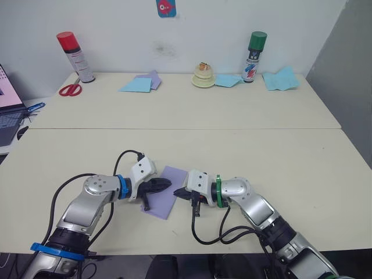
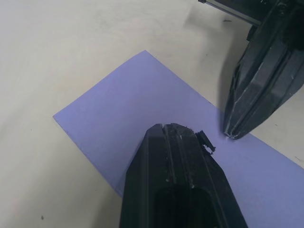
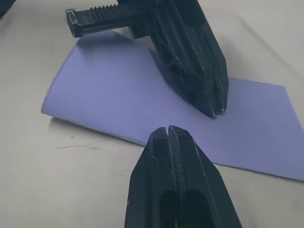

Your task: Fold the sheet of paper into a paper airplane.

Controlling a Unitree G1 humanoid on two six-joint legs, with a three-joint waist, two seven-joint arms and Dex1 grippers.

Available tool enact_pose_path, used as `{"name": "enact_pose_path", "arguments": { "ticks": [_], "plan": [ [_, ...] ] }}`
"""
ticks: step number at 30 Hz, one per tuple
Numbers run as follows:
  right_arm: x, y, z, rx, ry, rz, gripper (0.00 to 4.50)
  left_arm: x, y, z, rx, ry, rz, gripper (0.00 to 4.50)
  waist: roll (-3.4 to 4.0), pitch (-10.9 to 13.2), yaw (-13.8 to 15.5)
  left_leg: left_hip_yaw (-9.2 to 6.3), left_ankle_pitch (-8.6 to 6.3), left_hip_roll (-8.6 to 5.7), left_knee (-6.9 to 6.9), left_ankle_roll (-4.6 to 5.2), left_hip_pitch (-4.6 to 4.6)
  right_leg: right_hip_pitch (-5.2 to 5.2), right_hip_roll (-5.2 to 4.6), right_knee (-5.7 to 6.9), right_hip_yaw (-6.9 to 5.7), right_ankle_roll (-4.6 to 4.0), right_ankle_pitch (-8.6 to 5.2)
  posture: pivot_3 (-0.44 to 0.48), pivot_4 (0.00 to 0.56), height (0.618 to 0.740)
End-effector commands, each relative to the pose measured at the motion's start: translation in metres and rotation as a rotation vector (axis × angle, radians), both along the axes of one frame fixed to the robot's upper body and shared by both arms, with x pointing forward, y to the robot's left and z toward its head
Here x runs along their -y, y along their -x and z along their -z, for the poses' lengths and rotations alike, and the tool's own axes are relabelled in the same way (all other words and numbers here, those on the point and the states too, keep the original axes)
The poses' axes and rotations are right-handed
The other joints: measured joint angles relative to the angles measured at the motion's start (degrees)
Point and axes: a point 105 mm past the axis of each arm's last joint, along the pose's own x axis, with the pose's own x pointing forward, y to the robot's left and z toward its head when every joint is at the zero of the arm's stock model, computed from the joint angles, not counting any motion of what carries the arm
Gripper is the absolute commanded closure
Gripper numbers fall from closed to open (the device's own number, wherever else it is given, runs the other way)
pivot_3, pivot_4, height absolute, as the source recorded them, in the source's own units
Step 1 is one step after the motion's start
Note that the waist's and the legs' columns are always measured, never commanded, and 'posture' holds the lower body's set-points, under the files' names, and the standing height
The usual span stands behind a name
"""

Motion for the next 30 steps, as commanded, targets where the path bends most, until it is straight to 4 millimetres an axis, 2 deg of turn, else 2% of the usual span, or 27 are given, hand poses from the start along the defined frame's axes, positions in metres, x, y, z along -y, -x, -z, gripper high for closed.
{"name": "enact_pose_path", "arguments": {
  "ticks": [1,11,19,30],
  "plan": [
    [-0.013,0.025,0.009,-0.055,0.019,-0.130,4.46,-0.008,0.013,0.029,-0.117,-0.063,-0.014,4.50,0.00,-0.01,0.00,0.00,0.00,0.00,0.00,0.00,0.00,0.00,0.00,0.00,0.00,0.00,0.00,0.000,0.150,0.725],
    [-0.020,0.037,0.010,-0.023,0.050,-0.226,4.46,-0.008,0.018,0.032,-0.134,-0.068,-0.009,4.50,0.00,-0.01,-0.01,0.01,-0.01,0.00,-0.10,-0.01,0.03,-0.01,0.00,0.00,0.00,-0.03,-0.07,0.000,0.150,0.725],
    [-0.015,0.055,0.022,-0.090,0.100,-0.283,4.46,-0.010,0.019,0.032,-0.138,-0.072,-0.008,4.50,-0.01,-0.04,-0.01,0.02,-0.02,0.00,-0.23,-0.03,0.06,-0.02,0.00,-0.02,0.01,-0.05,-0.14,0.000,0.150,0.725],
    [-0.020,0.066,0.024,-0.107,0.098,-0.298,4.46,-0.012,0.022,0.033,-0.153,-0.080,-0.001,4.50,-0.02,-0.09,-0.01,0.01,-0.02,-0.01,-0.43,-0.04,0.11,-0.04,0.00,-0.03,0.00,-0.06,-0.24,0.000,0.150,0.725]
  ]
}}
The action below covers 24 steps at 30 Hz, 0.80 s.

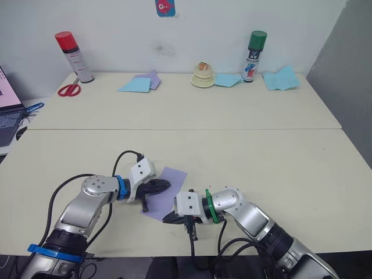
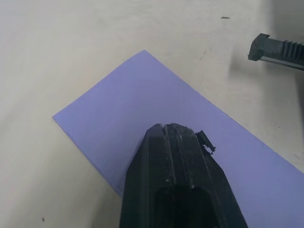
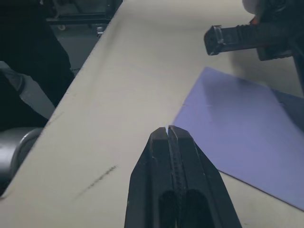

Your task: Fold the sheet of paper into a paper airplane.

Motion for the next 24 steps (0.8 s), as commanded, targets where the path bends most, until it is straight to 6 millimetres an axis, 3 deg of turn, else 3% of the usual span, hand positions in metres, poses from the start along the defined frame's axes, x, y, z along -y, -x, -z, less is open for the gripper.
{"name": "enact_pose_path", "arguments": {
  "ticks": [1,4,12,18,24],
  "plan": [
    [-0.002,0.015,0.012,-0.043,0.042,-0.044,4.46,-0.010,0.018,0.033,-0.150,-0.068,-0.016,4.50,0.00,-0.01,0.00,0.00,0.00,0.00,0.00,0.00,0.00,0.00,0.00,0.00,0.00,0.00,0.00,0.000,0.150,0.725],
    [-0.004,0.012,0.006,-0.009,0.008,-0.028,4.46,-0.010,0.018,0.033,-0.151,-0.067,-0.014,4.50,-0.01,-0.01,0.00,0.00,0.00,0.00,-0.02,0.00,0.00,-0.01,0.00,-0.01,0.00,0.00,-0.01,0.000,0.150,0.725],
    [0.011,-0.007,-0.046,0.078,-0.131,0.050,4.46,-0.003,0.009,0.018,-0.115,0.002,-0.027,4.50,-0.04,0.02,0.02,0.02,-0.01,-0.01,-0.03,-0.02,-0.07,-0.07,0.00,-0.02,0.01,0.01,-0.01,0.000,0.150,0.725],
    [0.024,-0.020,-0.068,0.130,-0.158,0.109,4.46,0.001,0.000,-0.027,-0.022,0.092,-0.022,4.50,-0.29,0.34,0.02,-0.02,0.00,0.00,-0.05,-0.03,-0.24,-0.27,0.02,0.02,-0.04,0.01,-0.01,0.000,0.150,0.725],
    [0.037,-0.022,-0.081,0.164,-0.152,0.130,4.46,-0.011,0.004,-0.057,0.017,0.101,-0.029,4.50,-0.54,0.62,0.03,-0.11,0.01,0.03,0.02,-0.05,-0.90,-0.79,0.02,0.02,-0.13,0.01,-0.01,0.000,0.150,0.725]
  ]
}}
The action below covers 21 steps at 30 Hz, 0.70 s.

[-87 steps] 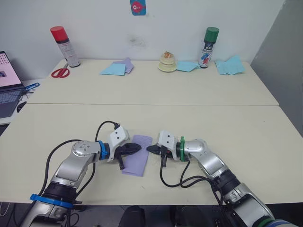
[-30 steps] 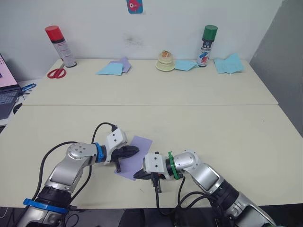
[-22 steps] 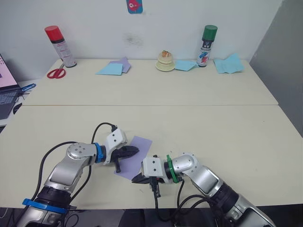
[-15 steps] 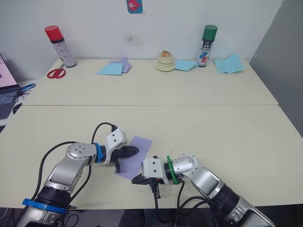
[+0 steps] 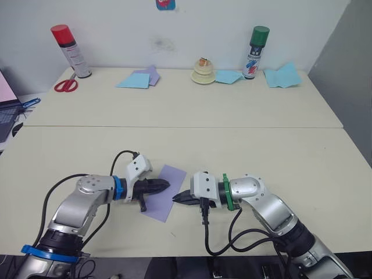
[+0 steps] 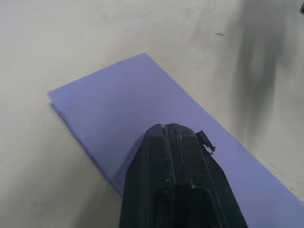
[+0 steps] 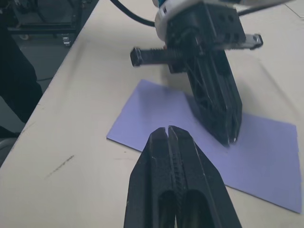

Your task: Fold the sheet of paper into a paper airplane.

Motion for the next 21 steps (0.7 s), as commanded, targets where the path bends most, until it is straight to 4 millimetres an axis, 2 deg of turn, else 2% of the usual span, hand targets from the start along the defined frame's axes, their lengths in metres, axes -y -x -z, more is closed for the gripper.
{"name": "enact_pose_path", "arguments": {
  "ticks": [1,5,10,15,21],
  "plan": [
    [0.005,0.002,-0.024,0.063,-0.039,-0.011,4.46,-0.011,0.004,-0.025,0.063,-0.008,0.003,4.50,0.00,0.00,0.02,-0.01,0.00,0.00,0.02,-0.01,-0.16,-0.15,0.00,0.00,-0.01,0.00,0.00,0.000,0.150,0.725],
    [0.015,0.002,-0.031,0.078,-0.016,-0.012,4.46,-0.028,0.011,-0.026,0.055,-0.056,-0.025,4.50,0.01,0.02,0.00,0.03,0.00,-0.02,0.06,-0.01,-0.23,-0.22,-0.04,-0.01,0.04,0.01,0.00,0.000,0.150,0.725],
    [0.023,0.000,-0.036,0.078,0.005,-0.010,4.46,-0.043,0.019,-0.012,0.058,-0.165,0.000,4.50,0.02,0.07,0.08,0.01,0.00,-0.02,0.06,-0.01,-0.22,-0.22,-0.04,-0.01,0.01,0.01,0.00,0.000,0.150,0.725],
    [0.025,0.003,-0.037,0.068,0.010,-0.010,4.46,-0.040,0.022,0.001,0.057,-0.183,0.028,4.50,0.01,0.07,0.13,0.01,0.00,-0.02,0.09,-0.01,-0.22,-0.22,-0.04,0.02,0.00,0.01,0.00,0.000,0.150,0.725],
    [0.025,0.006,-0.037,0.056,0.008,-0.006,4.46,-0.037,0.020,0.002,0.061,-0.173,0.042,4.50,0.01,0.07,0.13,0.01,0.00,-0.01,0.11,0.00,-0.24,-0.22,-0.04,0.02,-0.01,0.01,0.00,0.000,0.150,0.725]
  ]
}}
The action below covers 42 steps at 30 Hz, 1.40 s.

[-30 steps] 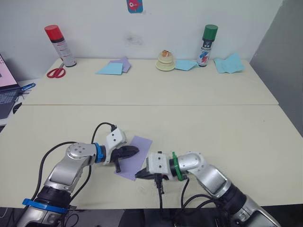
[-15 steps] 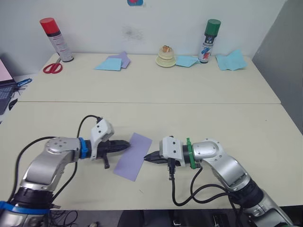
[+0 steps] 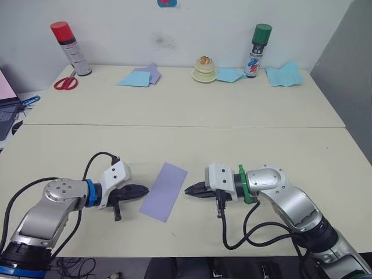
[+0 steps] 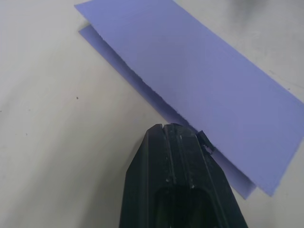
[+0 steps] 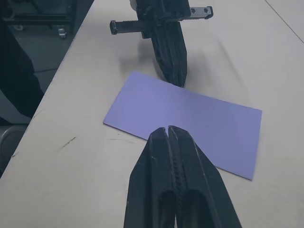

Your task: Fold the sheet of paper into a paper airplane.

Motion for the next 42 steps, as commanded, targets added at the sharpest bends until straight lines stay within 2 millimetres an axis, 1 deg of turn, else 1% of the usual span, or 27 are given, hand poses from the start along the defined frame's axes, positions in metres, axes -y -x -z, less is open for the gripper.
{"name": "enact_pose_path", "arguments": {
  "ticks": [1,6,10,14,17,20,26,28,31,35,38,42],
  "plan": [
    [-0.002,0.006,-0.012,0.029,-0.034,-0.020,4.46,0.007,0.000,-0.005,0.022,0.016,0.039,4.50,0.00,0.00,0.00,0.00,0.00,0.00,0.00,0.00,0.00,0.00,0.00,0.01,0.00,0.00,0.00,0.000,0.150,0.725],
    [0.001,0.007,-0.012,0.026,-0.033,-0.016,4.46,0.020,0.001,-0.018,0.022,0.078,0.068,4.50,0.00,0.00,0.01,-0.02,0.00,0.00,0.14,0.00,-0.05,0.01,0.00,0.05,-0.02,0.01,0.01,0.000,0.150,0.725],
    [0.004,0.007,-0.010,0.023,-0.023,-0.014,4.46,0.030,0.004,-0.024,0.022,0.094,0.105,4.50,0.00,0.00,-0.03,-0.06,-0.01,0.01,0.41,0.01,-0.14,0.03,0.00,0.11,-0.05,0.06,0.04,0.000,0.150,0.725],
    [0.009,0.008,-0.010,0.022,-0.008,-0.011,4.46,0.043,0.007,-0.032,0.024,0.119,0.155,4.50,0.00,0.00,0.02,-0.08,-0.01,0.00,0.55,0.01,-0.15,0.08,0.00,0.12,-0.05,0.15,0.10,0.000,0.150,0.725],
    [0.013,0.008,-0.012,0.025,-0.003,-0.007,4.46,0.051,0.007,-0.031,0.021,0.119,0.178,4.50,0.00,0.00,0.04,-0.08,-0.01,-0.01,0.62,0.01,-0.14,0.13,0.00,0.11,-0.03,0.20,0.13,0.000,0.150,0.725],
    [0.017,0.009,-0.016,0.028,0.000,-0.005,4.46,0.062,0.005,-0.024,0.024,0.117,0.203,4.50,0.01,0.00,0.08,-0.08,-0.01,-0.04,0.64,0.01,-0.12,0.16,0.00,0.11,-0.03,0.24,0.15,0.000,0.150,0.725],
    [0.023,0.009,-0.032,0.052,0.014,-0.001,4.46,0.097,0.002,-0.024,0.024,0.156,0.275,4.50,0.01,0.01,0.14,-0.14,-0.01,-0.04,0.68,0.02,-0.13,0.21,0.01,0.11,-0.06,0.24,0.16,0.000,0.150,0.725],
    [0.022,0.008,-0.037,0.060,0.015,0.002,4.46,0.104,0.001,-0.023,0.028,0.151,0.296,4.50,0.01,0.01,-0.03,-0.13,-0.01,-0.04,0.68,0.02,-0.11,0.23,0.02,0.11,-0.05,0.25,0.16,0.000,0.150,0.725],
    [0.019,0.007,-0.042,0.063,0.015,0.005,4.46,0.109,0.000,-0.023,0.038,0.136,0.316,4.50,0.01,0.01,-0.03,-0.16,-0.01,-0.04,0.68,0.02,-0.06,0.29,0.06,0.12,-0.04,0.25,0.16,0.000,0.150,0.725],
    [0.015,0.008,-0.043,0.063,0.036,-0.001,4.46,0.117,-0.005,-0.022,0.061,0.122,0.334,4.50,0.01,0.01,0.11,-0.20,-0.01,-0.04,0.68,0.02,-0.08,0.29,0.07,0.11,-0.07,0.24,0.16,0.000,0.150,0.725],
    [0.013,0.008,-0.037,0.075,0.080,-0.009,4.46,0.122,-0.008,-0.023,0.076,0.122,0.335,4.50,0.01,0.01,0.12,-0.17,-0.01,-0.06,0.73,0.02,-0.07,0.34,0.06,0.10,-0.04,0.26,0.17,0.000,0.150,0.725],
    [0.008,0.008,-0.035,0.079,0.115,-0.033,4.46,0.125,-0.011,-0.025,0.086,0.118,0.342,4.50,0.01,0.01,0.02,-0.18,-0.01,-0.05,0.73,0.02,-0.05,0.34,0.07,0.11,-0.05,0.26,0.17,0.000,0.150,0.725]
  ]
}}
